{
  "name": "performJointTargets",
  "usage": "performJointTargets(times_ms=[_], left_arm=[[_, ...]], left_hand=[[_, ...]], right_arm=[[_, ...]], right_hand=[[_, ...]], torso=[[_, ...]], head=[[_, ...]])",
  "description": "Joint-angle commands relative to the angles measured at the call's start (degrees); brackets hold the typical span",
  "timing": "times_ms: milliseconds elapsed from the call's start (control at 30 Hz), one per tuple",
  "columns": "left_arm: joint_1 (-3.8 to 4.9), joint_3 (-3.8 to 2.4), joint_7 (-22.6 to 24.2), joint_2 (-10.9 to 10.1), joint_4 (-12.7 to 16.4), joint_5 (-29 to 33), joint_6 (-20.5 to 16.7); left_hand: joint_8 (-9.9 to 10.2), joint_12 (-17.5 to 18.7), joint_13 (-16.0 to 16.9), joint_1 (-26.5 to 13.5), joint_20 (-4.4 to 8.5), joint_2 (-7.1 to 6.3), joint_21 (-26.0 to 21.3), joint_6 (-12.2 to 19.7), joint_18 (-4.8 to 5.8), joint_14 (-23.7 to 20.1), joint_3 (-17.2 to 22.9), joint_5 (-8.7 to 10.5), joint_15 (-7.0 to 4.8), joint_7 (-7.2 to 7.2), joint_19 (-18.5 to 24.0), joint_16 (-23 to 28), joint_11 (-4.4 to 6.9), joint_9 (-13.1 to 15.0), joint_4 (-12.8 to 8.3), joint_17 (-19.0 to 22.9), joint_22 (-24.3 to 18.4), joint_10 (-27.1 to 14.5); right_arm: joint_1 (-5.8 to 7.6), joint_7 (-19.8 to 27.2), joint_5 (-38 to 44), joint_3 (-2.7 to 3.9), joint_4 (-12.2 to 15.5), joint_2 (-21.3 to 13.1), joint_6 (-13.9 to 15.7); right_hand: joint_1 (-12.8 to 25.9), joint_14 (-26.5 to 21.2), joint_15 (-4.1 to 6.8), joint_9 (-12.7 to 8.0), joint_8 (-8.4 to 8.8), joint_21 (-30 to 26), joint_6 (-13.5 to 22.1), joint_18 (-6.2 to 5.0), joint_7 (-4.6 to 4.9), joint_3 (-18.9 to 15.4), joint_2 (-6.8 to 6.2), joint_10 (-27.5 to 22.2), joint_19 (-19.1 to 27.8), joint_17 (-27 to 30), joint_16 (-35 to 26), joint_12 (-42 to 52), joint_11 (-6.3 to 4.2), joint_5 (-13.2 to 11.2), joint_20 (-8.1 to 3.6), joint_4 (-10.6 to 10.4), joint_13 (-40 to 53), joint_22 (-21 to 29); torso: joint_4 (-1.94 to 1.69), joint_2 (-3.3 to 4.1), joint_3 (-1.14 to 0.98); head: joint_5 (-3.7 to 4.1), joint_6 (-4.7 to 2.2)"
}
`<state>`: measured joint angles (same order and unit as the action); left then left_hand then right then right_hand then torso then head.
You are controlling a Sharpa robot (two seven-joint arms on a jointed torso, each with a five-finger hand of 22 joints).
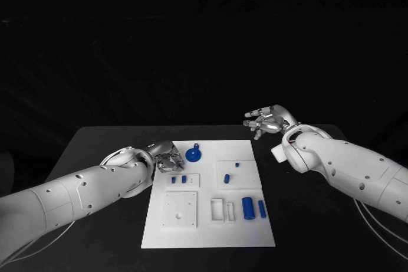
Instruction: Assemble the parts on the task board
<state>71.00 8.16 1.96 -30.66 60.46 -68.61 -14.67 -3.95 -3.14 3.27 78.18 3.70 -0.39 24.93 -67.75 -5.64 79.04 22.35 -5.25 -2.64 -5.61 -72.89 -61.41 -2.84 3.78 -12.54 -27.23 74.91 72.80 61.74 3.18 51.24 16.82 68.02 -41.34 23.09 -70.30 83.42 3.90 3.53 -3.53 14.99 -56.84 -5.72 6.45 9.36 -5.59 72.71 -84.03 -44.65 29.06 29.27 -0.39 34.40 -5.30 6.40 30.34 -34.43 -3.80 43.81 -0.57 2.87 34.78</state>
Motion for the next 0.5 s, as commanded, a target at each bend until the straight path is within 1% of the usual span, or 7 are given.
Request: performJointTargets(times_ms=[33,167,267,333,500], left_arm=[[-0.3,0.1,0.28,0.47,-0.3,-0.21,0.36],[-0.72,0.2,0.38,0.87,-0.8,-0.28,0.36],[-0.94,0.23,0.46,1.07,-0.96,-0.3,0.38],[-1.03,0.24,0.5,1.18,-0.96,-0.31,0.42],[-1.12,0.25,0.51,1.32,-0.86,-0.31,0.59]], left_hand=[[0.32,-0.24,0.16,0.16,0.02,0.46,0.37,0.19,-1.13,0.46,0.34,-0.24,-0.03,-0.13,0.36,0.24,0.33,-0.01,0.04,-0.04,1.11,1.31],[0.32,-0.24,0.16,0.16,0.02,0.46,0.37,0.19,-1.13,0.46,0.34,-0.24,-0.03,-0.13,0.36,0.24,0.33,-0.01,0.04,-0.04,1.11,1.31],[0.32,-0.24,0.16,0.16,0.02,0.46,0.37,0.19,-1.13,0.46,0.34,-0.24,-0.03,-0.13,0.36,0.24,0.33,-0.01,0.04,-0.04,1.11,1.31],[0.33,-0.24,0.15,0.15,0.0,0.53,0.46,0.24,-1.16,0.44,0.43,-0.25,-0.01,-0.15,0.41,0.3,0.3,-0.01,0.05,-0.03,1.11,1.24],[0.31,-0.25,0.16,0.18,0.01,0.51,0.49,0.19,-1.17,0.49,0.45,-0.26,-0.03,-0.13,0.39,0.27,0.32,0.0,0.01,-0.04,1.11,1.3]], right_arm=[[-0.02,0.52,0.24,0.03,0.15,0.04,-0.73],[-0.02,0.53,0.24,0.03,0.22,0.06,-0.72],[-0.02,0.53,0.24,0.03,0.24,0.04,-0.71],[-0.02,0.53,0.24,0.03,0.25,0.02,-0.71],[-0.02,0.53,0.24,0.03,0.26,0.01,-0.72]], right_hand=[[0.13,-0.18,0.02,-0.02,0.05,-0.07,0.04,0.21,0.14,0.08,0.11,-0.28,-1.86,-0.05,0.18,0.14,-0.05,0.17,0.33,0.03,-0.06,-0.06],[0.13,-0.18,0.02,-0.02,0.05,-0.07,0.04,0.21,0.14,0.08,0.11,-0.28,-1.86,-0.05,0.18,0.14,-0.05,0.17,0.33,0.03,-0.06,-0.06],[0.13,-0.18,0.02,-0.02,0.05,-0.07,0.04,0.21,0.14,0.08,0.11,-0.28,-1.86,-0.05,0.18,0.14,-0.05,0.17,0.33,0.03,-0.06,-0.06],[0.13,-0.18,0.02,-0.02,0.05,-0.07,0.04,0.21,0.14,0.08,0.11,-0.28,-1.86,-0.05,0.18,0.14,-0.05,0.17,0.33,0.03,-0.06,-0.06],[0.13,-0.18,0.02,-0.02,0.05,-0.07,0.04,0.21,0.14,0.08,0.11,-0.28,-1.86,-0.05,0.18,0.14,-0.05,0.17,0.33,0.03,-0.06,-0.06]], torso=[[0.06,0.03,-0.02],[0.09,0.09,-0.03],[0.01,0.06,-0.02],[-0.04,0.02,-0.02],[0.01,-0.02,-0.03]], head=[[0.01,-0.09],[0.1,-0.11],[0.2,-0.06],[0.21,0.0],[0.26,0.02]])
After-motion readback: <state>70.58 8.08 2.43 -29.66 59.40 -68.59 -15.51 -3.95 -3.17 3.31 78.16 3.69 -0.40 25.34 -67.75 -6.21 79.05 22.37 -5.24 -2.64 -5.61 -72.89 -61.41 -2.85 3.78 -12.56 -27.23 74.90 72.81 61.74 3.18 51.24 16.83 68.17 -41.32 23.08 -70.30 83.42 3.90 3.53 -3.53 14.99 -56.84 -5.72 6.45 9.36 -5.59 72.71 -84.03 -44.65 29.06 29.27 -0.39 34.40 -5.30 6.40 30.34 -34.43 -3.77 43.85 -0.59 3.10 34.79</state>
